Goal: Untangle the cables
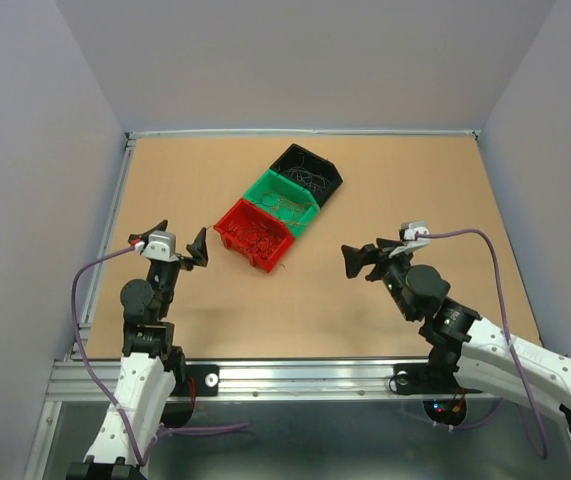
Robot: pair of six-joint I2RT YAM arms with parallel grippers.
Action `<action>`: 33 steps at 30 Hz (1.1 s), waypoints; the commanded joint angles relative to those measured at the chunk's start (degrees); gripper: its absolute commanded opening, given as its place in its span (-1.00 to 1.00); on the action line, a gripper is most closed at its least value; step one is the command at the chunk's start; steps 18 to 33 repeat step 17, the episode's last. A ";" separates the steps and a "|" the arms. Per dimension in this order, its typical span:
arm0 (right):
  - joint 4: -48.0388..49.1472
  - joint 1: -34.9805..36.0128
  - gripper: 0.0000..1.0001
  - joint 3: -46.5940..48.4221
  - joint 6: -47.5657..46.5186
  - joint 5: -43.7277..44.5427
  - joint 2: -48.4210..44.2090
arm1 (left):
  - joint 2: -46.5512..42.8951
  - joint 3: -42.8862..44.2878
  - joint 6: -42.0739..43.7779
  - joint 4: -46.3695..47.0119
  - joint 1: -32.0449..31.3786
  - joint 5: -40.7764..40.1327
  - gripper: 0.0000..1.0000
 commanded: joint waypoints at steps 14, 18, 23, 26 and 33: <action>8.46 0.48 1.00 -2.04 -0.89 3.47 1.85 | 2.39 -1.50 5.46 5.69 0.08 4.70 0.98; 8.37 0.39 1.00 -1.86 -1.24 4.00 3.09 | 1.86 -2.03 5.81 5.86 0.08 5.41 0.98; 8.37 0.39 1.00 -1.86 -1.24 4.00 3.09 | 1.86 -2.03 5.81 5.86 0.08 5.41 0.98; 8.37 0.39 1.00 -1.86 -1.24 4.00 3.09 | 1.86 -2.03 5.81 5.86 0.08 5.41 0.98; 8.37 0.39 1.00 -1.86 -1.24 4.00 3.09 | 1.86 -2.03 5.81 5.86 0.08 5.41 0.98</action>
